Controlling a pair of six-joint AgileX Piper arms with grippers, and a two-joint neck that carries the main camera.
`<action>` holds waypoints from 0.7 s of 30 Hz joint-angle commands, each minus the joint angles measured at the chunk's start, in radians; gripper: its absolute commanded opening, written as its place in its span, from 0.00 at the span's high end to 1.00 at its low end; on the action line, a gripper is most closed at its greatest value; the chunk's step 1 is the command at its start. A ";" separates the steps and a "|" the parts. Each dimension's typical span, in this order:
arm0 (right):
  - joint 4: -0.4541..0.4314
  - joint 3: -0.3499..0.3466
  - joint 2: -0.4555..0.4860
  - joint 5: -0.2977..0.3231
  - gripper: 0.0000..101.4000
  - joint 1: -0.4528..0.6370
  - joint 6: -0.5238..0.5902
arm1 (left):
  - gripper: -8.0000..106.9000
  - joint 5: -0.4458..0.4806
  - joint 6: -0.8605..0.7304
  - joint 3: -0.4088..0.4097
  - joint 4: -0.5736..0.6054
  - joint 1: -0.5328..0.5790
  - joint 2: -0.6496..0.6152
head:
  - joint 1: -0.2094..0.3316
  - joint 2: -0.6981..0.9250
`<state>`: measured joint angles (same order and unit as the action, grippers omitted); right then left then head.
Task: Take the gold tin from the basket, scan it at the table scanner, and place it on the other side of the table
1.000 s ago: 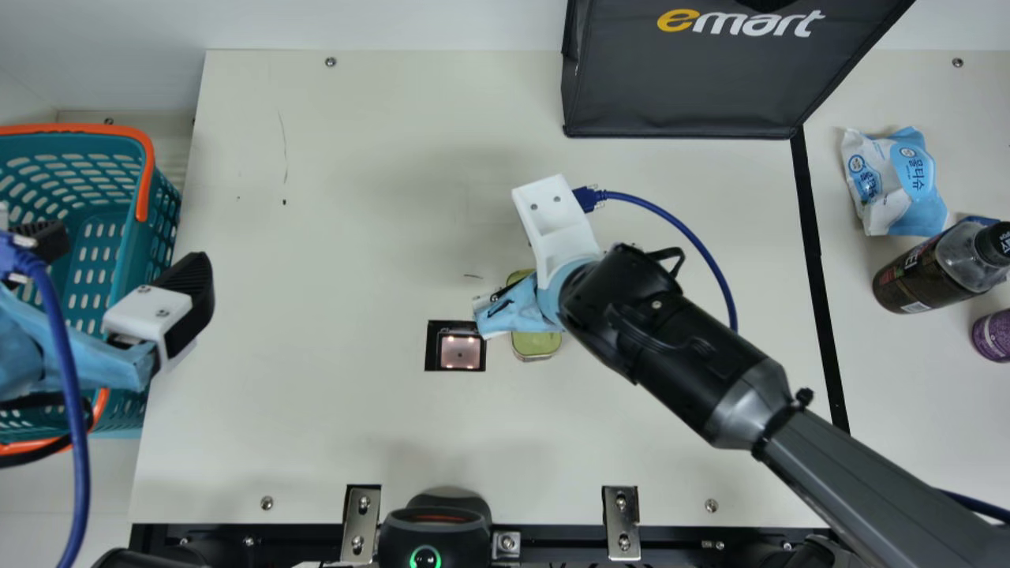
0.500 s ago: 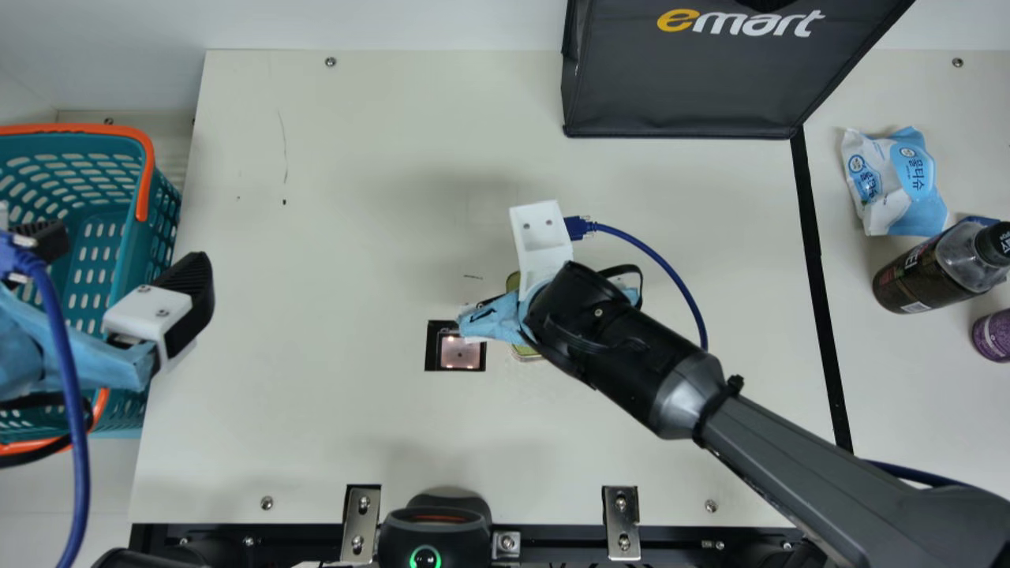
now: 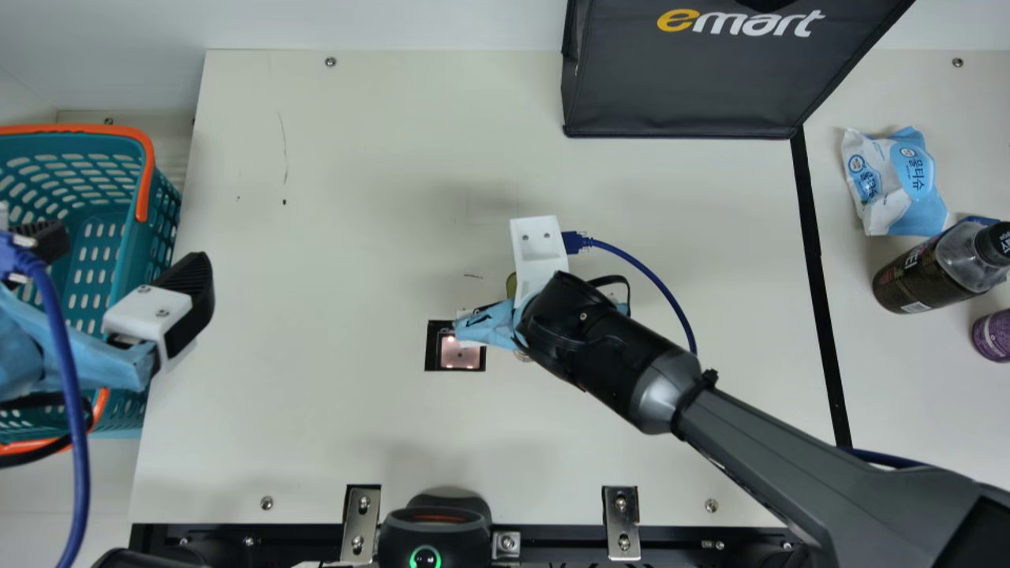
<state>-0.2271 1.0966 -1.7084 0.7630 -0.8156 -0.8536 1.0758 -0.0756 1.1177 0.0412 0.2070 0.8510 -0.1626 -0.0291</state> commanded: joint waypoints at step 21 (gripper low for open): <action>0.020 0.059 0.085 0.094 1.00 0.000 0.061 | 0.15 0.000 0.000 0.000 0.000 0.000 0.000 | 0.024 -0.092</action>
<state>-0.2111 1.1551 -1.6266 0.8568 -0.8194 -0.8004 1.0758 -0.0756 1.1177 0.0412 0.2070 0.8510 -0.1626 -0.0660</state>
